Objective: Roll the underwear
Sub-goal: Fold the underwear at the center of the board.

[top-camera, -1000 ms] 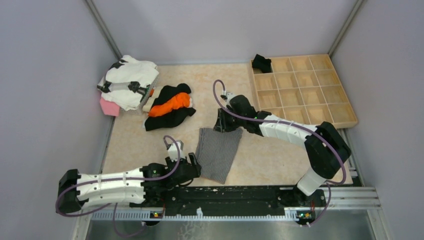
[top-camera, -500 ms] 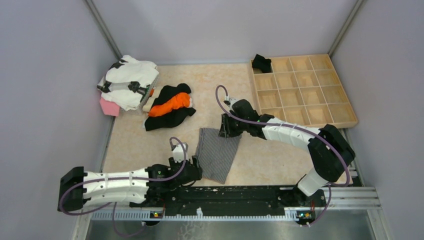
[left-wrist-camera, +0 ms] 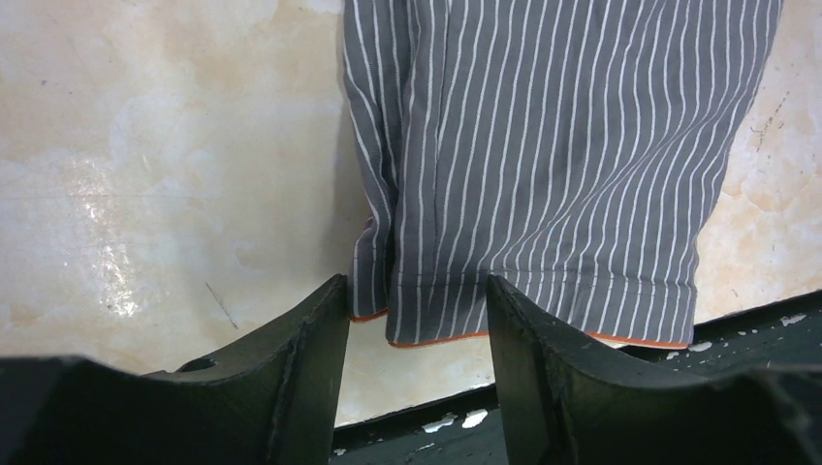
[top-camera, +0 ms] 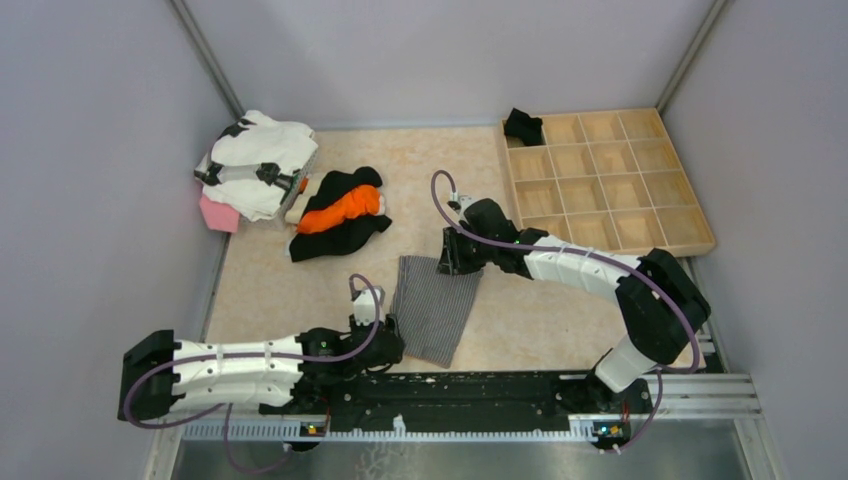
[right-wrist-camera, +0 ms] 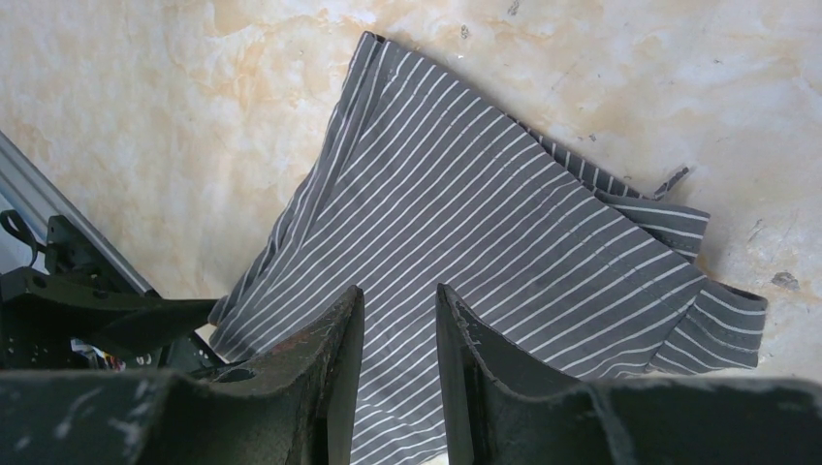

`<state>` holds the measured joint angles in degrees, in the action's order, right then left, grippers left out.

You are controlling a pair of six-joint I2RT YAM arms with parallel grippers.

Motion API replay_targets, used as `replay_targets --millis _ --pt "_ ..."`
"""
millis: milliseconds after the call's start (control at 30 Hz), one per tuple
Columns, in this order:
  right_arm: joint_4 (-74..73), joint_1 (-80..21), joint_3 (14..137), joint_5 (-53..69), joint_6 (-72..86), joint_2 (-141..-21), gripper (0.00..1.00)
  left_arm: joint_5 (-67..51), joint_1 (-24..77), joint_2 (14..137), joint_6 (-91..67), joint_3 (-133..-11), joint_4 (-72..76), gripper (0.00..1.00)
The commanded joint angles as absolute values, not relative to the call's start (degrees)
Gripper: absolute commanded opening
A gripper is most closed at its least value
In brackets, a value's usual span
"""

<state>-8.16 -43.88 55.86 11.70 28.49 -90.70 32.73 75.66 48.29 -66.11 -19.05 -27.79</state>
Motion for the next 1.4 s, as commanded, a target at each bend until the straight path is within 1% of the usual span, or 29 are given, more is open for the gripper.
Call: replay_targets --millis 0,400,533,667,733,900,933,1033,1367 --pt "-6.86 -44.61 56.67 11.87 27.86 -88.66 0.33 32.88 75.42 48.88 -63.97 -19.94 -25.35 0.58" --pt "-6.21 -44.59 56.74 12.78 28.07 -89.79 0.33 32.96 75.41 47.81 -64.8 -20.61 -28.07 0.4" --pt "-7.1 -44.72 57.99 12.77 28.31 -90.66 0.33 32.96 75.45 47.12 -64.32 -20.49 -27.71 0.31" --pt "-11.82 -46.67 63.01 8.65 28.63 -93.41 0.33 32.7 75.42 47.19 -64.24 -20.23 -27.33 0.21" --pt "-14.43 -47.9 66.68 6.96 28.84 -96.12 0.34 32.54 75.41 47.28 -64.36 -20.06 -27.21 0.16" --pt "-20.79 -51.71 77.54 3.74 28.86 -104.46 0.38 31.81 75.41 47.6 -63.0 -19.39 -24.95 0.01" --pt "-22.54 -52.33 80.01 2.76 28.71 -106.37 0.38 31.55 75.45 47.74 -62.57 -19.3 -24.37 0.0" --pt "-27.66 -54.16 87.45 -1.84 28.84 -112.08 0.4 31.02 75.41 48.34 -61.84 -19.33 -22.78 0.0" --pt "-41.56 -57.4 104.2 -15.22 32.9 -123.53 0.4 30.61 75.45 51.9 -61.7 -20.97 -21.64 0.0"
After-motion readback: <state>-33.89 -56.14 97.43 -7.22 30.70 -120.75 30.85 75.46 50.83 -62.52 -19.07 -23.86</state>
